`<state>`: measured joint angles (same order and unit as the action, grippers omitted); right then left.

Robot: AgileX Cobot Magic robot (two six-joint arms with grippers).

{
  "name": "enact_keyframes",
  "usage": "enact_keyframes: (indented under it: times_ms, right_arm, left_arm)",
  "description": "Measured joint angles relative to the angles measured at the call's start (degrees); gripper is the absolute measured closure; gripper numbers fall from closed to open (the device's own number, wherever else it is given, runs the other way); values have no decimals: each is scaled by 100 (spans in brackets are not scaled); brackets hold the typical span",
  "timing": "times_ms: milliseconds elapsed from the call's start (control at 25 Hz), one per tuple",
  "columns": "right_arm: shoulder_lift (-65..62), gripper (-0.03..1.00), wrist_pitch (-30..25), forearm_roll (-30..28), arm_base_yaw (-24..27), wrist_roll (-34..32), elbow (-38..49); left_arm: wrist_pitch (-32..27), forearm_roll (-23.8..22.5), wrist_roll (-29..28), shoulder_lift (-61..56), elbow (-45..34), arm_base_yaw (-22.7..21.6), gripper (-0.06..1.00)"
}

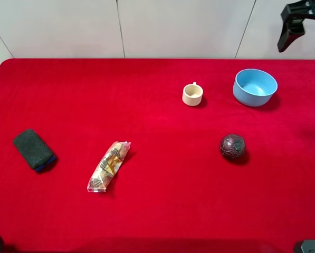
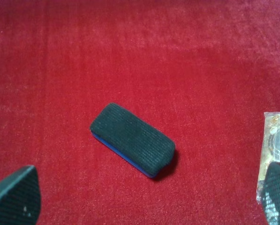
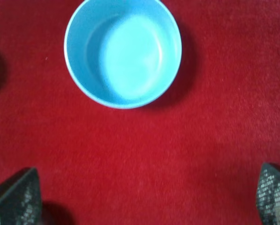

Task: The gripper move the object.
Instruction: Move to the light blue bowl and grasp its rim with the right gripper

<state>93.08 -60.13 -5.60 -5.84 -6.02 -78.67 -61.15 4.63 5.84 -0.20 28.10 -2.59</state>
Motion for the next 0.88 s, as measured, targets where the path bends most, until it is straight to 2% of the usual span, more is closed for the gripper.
enact_keyframes:
  times_ms: [280, 520, 880]
  right_arm:
    - [1036, 27, 221, -22, 525, 0, -655]
    - [1687, 27, 434, 68, 970, 98, -827]
    - [2431, 27, 778, 351, 1060, 304, -845]
  left_arm:
    - [0, 0, 0, 0, 0, 0, 1]
    - [0, 0, 0, 0, 0, 0, 1]
    - [0, 0, 0, 0, 0, 0, 1]
